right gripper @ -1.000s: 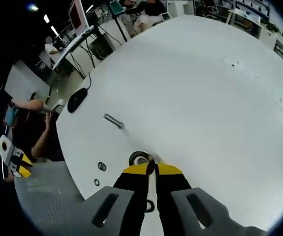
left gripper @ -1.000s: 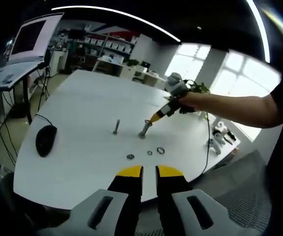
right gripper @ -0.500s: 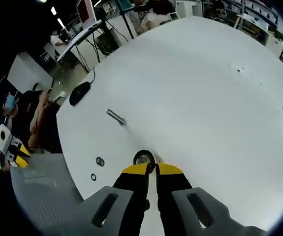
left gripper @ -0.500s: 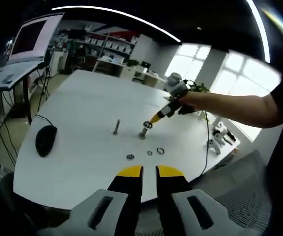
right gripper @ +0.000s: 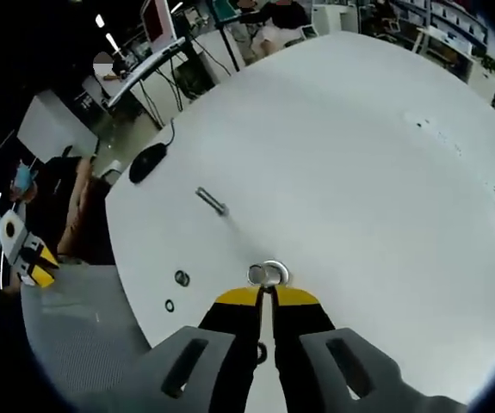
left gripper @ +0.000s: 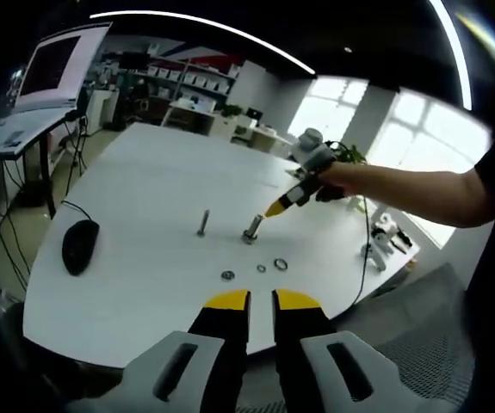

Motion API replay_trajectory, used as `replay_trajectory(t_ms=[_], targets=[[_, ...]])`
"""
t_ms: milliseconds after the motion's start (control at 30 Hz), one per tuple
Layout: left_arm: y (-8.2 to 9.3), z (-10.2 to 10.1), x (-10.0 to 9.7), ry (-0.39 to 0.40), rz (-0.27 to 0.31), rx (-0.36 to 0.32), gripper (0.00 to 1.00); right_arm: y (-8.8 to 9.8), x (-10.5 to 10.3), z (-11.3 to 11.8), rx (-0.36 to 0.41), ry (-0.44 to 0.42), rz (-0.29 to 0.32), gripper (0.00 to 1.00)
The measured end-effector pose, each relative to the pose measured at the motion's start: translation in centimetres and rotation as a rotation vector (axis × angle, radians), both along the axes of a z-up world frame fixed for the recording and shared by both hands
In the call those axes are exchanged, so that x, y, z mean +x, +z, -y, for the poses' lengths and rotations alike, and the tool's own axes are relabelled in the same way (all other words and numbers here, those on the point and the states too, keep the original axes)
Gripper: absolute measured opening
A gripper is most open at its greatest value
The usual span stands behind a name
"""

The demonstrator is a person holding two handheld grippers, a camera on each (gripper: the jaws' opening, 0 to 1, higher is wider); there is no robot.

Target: Place the washer onto the threaded stud by aligning its center hole with the stud, sliding it down to the base, and recovering from edge contact or off-axis alignment until the washer reaches the visible bottom stop.

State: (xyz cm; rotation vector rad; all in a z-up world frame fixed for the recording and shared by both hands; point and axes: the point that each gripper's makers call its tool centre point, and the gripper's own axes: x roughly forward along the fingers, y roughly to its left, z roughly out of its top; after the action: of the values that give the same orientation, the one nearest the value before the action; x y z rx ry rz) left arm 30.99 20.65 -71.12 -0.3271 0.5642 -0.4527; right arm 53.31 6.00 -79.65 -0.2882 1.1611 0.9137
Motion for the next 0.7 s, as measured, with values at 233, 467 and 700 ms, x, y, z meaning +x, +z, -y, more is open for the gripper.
replay_trajectory(t_ms=[233,467,700], targets=[[0.0,0.1,0.0,-0.001,0.002,-0.001,0.08,0.4,0.1,0.8,0.010,-0.004,0.016,0.06],[0.0,0.1,0.0,-0.002,0.004,-0.001,0.08,0.8,0.1,1.7,0.012,0.007,0.035,0.07],[0.0,0.1,0.0,-0.004,0.003,-0.001,0.08,0.5,-0.3,2.6,0.006,0.024,0.052,0.08]])
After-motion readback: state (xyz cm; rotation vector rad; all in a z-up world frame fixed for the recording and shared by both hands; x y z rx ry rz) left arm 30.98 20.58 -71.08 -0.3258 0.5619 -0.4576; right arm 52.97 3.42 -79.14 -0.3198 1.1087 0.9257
